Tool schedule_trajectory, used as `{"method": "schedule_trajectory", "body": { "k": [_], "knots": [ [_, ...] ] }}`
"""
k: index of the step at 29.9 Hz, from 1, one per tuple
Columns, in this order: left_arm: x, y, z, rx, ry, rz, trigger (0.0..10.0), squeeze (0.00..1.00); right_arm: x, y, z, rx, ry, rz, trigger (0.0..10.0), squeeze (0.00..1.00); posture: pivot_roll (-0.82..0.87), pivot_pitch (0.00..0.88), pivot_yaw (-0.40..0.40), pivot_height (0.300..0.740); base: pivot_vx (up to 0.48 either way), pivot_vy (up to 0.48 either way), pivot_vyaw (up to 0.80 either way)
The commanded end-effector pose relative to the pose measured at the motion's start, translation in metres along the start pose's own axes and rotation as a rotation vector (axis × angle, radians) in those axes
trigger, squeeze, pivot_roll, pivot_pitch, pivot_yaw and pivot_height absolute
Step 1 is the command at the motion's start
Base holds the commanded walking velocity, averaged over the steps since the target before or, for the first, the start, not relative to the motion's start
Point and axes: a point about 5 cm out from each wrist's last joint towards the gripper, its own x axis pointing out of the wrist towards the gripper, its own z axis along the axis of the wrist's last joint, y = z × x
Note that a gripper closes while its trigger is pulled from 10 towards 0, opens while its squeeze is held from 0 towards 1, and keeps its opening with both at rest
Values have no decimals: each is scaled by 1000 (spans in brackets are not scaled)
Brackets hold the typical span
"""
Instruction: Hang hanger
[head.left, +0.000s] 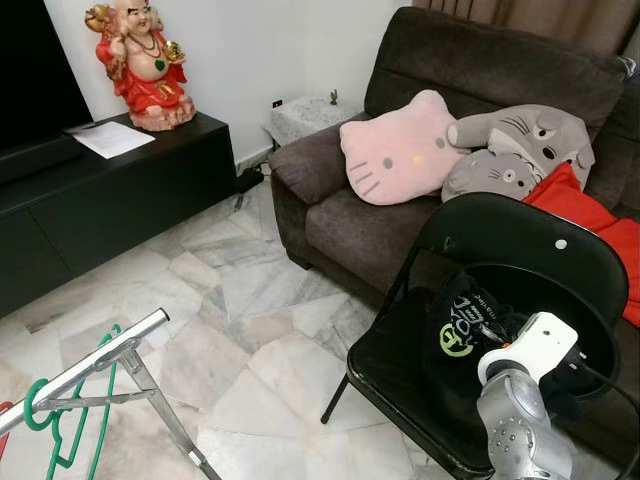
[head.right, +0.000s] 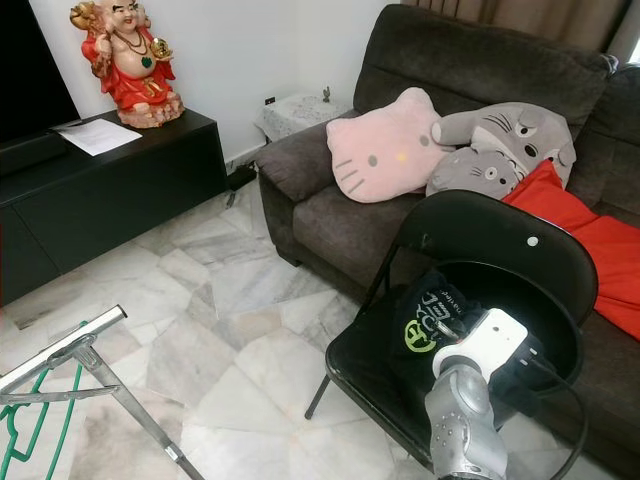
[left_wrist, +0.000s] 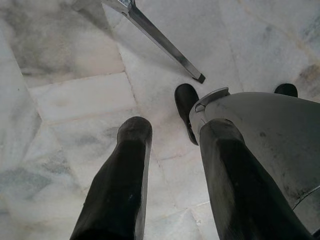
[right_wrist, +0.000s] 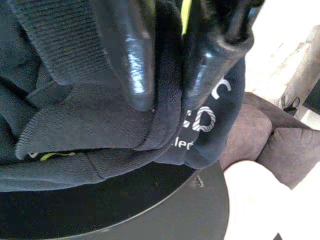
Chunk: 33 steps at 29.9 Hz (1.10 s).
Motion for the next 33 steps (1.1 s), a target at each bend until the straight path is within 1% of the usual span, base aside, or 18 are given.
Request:
{"method": "schedule_trajectory", "body": {
  "k": [1,10,15,16,17,19,20,22,23,25,28,30,31,32,33],
  "knots": [
    [-1,-2,-7,-4,32,-9,10000,0,-1,6,3,-30,-21,34,10000,1000,-31,40,-9,740,0,0,0],
    [-1,-1,-7,-5,33,-9,10000,0,-5,13,12,-147,-106,89,10000,1000,-37,46,-8,740,0,0,0],
    [-1,-1,-7,-4,32,-10,10000,0,-6,12,12,-148,-109,93,10000,1000,-37,47,-8,740,0,0,0],
    [-1,-1,-6,-4,32,-10,10000,0,-7,12,12,-145,-109,90,10000,910,-38,48,-9,740,0,0,0],
    [-1,-1,-6,-5,32,-10,10000,0,-7,11,12,-135,-105,83,10000,753,-38,48,-9,740,0,0,0],
    [-1,-1,-6,-5,31,-10,10000,0,-7,8,10,-105,-88,64,10000,216,-40,48,-9,740,0,0,0],
    [-1,-1,-6,-4,31,-11,10000,0,-7,6,8,-89,-77,54,10000,0,-40,48,-9,740,0,0,0],
    [-1,-1,-6,-4,31,-11,10000,0,-8,4,6,-59,-60,41,10000,0,-40,48,-9,740,0,0,0],
    [-1,-1,-6,-3,31,-12,10000,0,-8,0,2,22,-21,15,10000,0,-40,48,-9,740,0,0,0],
    [-1,-1,-6,-3,32,-12,10000,0,-8,-2,0,40,-10,4,10000,0,-38,48,-9,740,0,0,0],
    [-1,-1,-6,-3,32,-12,10000,0,-9,-5,4,24,-39,3,10000,0,-38,48,-9,740,0,0,0],
    [-1,-1,-6,-4,33,-11,10000,0,-11,-6,11,3,-93,12,10000,0,-39,49,-8,740,0,0,0],
    [-1,-1,-6,-4,33,-10,10000,0,-15,-6,22,-20,-166,22,10000,0,-39,49,-8,740,0,0,0],
    [-1,-1,-6,-4,33,-10,10000,0,-15,-6,22,-20,-166,22,10000,0,-39,49,-8,740,0,0,0],
    [-1,-1,-6,-3,33,-10,10000,0,-17,-7,25,-20,-188,24,10000,0,-39,49,-8,740,0,0,0]
  ]
}}
